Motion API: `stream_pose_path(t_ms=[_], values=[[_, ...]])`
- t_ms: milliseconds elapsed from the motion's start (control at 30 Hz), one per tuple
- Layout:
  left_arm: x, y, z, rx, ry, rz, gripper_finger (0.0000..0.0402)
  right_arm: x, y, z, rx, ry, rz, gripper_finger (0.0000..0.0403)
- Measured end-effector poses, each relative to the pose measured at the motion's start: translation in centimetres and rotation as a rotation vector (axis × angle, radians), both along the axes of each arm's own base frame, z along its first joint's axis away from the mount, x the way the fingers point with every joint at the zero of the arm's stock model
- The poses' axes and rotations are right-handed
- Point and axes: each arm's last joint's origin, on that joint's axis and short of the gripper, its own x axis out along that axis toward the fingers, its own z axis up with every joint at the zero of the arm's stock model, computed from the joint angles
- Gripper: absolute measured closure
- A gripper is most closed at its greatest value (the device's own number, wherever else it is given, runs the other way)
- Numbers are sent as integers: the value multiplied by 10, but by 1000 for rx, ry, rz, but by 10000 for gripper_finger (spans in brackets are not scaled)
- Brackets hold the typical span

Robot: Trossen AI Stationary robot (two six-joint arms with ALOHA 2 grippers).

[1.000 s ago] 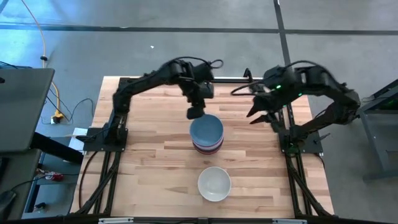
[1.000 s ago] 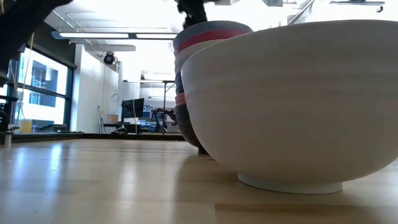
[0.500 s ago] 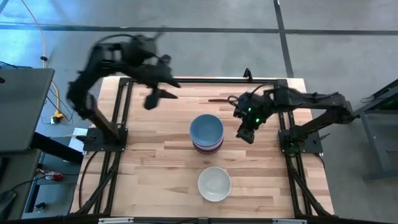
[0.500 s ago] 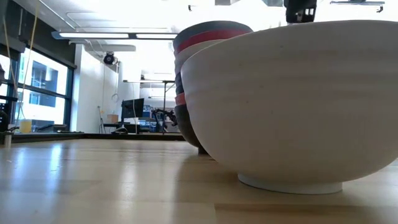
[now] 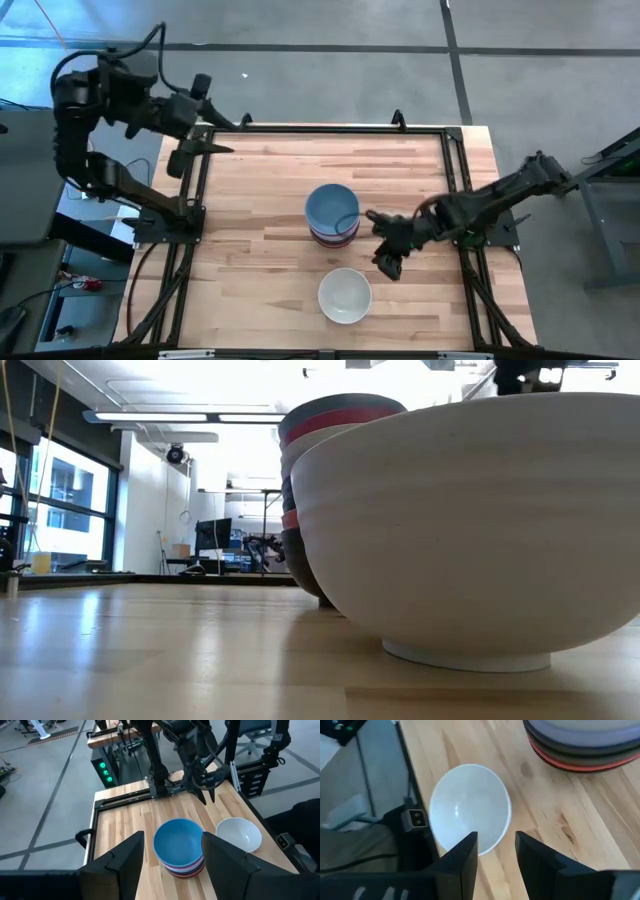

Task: Nest bowls inside each other
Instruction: Stack the white bowl on the blue bowl

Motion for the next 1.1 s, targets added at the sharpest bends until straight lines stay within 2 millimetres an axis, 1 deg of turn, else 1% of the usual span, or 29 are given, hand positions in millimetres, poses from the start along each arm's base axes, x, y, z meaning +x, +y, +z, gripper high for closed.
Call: stream_pose_path(t_ms=[67,167,267,367,500,767,967,1100], values=[[-2,-2,-2,-3,4,-7,213,-2,11,-11,-24,-4,-16,279],[0,-2,-9,-14,23,-13,213,-1,22,-33,-24,41,-37,279],[4,-2,-16,-23,26,-16,213,5,31,-53,7,89,-27,279],[7,-1,-23,-29,32,-15,213,13,36,-66,8,140,-20,279],[7,0,-32,-41,39,-11,213,21,40,-77,2,173,-36,279],[-11,-7,-29,-25,-10,-9,213,29,45,-102,-24,255,-60,279],[-25,-13,-23,-22,-69,-1,213,35,50,-105,-1,218,-54,279],[-28,-14,-22,-30,-76,3,213,37,51,-103,8,193,-42,279]])
